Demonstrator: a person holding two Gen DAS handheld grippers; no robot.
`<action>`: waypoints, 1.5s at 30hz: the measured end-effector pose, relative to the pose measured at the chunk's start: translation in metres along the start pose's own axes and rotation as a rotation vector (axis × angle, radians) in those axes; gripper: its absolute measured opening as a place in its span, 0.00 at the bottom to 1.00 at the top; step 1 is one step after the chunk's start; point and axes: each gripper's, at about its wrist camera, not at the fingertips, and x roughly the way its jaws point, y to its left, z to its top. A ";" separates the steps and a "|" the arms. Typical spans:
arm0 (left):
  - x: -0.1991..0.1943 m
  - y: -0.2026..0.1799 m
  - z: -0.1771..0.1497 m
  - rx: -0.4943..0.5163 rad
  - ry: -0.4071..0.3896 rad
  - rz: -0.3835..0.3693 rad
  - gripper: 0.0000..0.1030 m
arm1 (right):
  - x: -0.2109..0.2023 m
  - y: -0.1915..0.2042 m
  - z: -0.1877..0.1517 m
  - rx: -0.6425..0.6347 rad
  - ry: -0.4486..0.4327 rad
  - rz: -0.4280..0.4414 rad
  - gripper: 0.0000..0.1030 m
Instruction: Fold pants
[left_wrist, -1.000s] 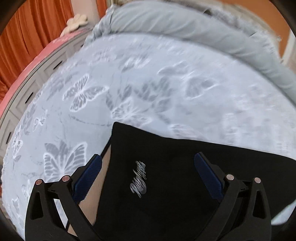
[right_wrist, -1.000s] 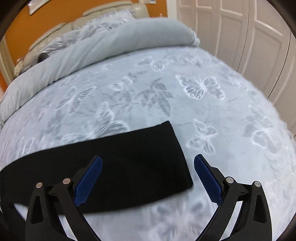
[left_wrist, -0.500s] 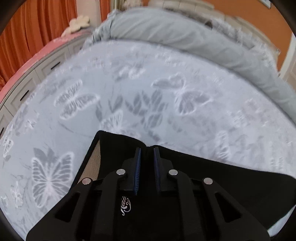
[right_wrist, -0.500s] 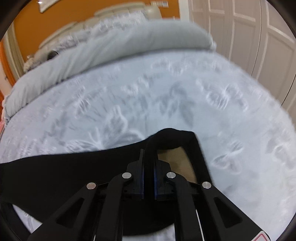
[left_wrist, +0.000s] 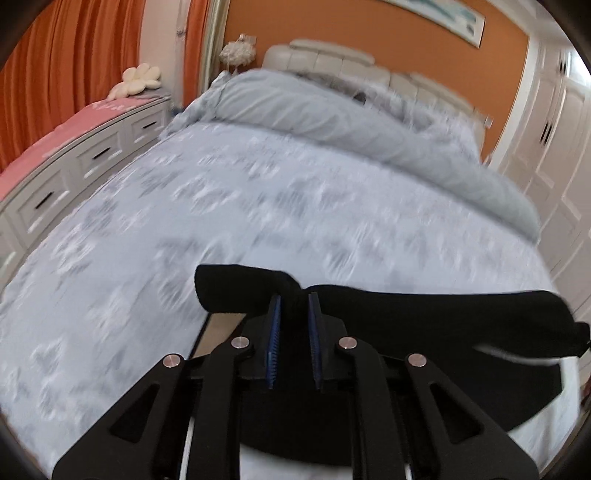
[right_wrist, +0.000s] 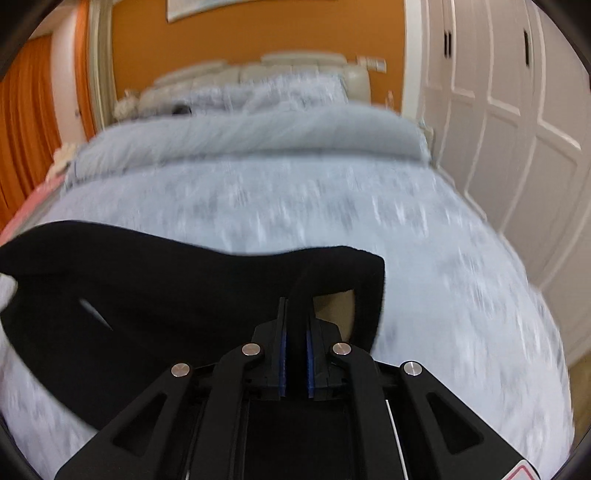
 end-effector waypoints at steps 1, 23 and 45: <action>0.000 0.007 -0.021 0.007 0.031 0.022 0.17 | 0.002 -0.005 -0.021 0.014 0.046 0.002 0.09; 0.082 0.084 -0.094 -0.664 0.260 -0.140 0.08 | -0.055 0.020 -0.156 0.351 0.073 0.017 0.73; 0.080 0.081 -0.109 -0.537 0.261 -0.037 0.10 | -0.025 -0.020 -0.038 0.165 -0.060 -0.081 0.28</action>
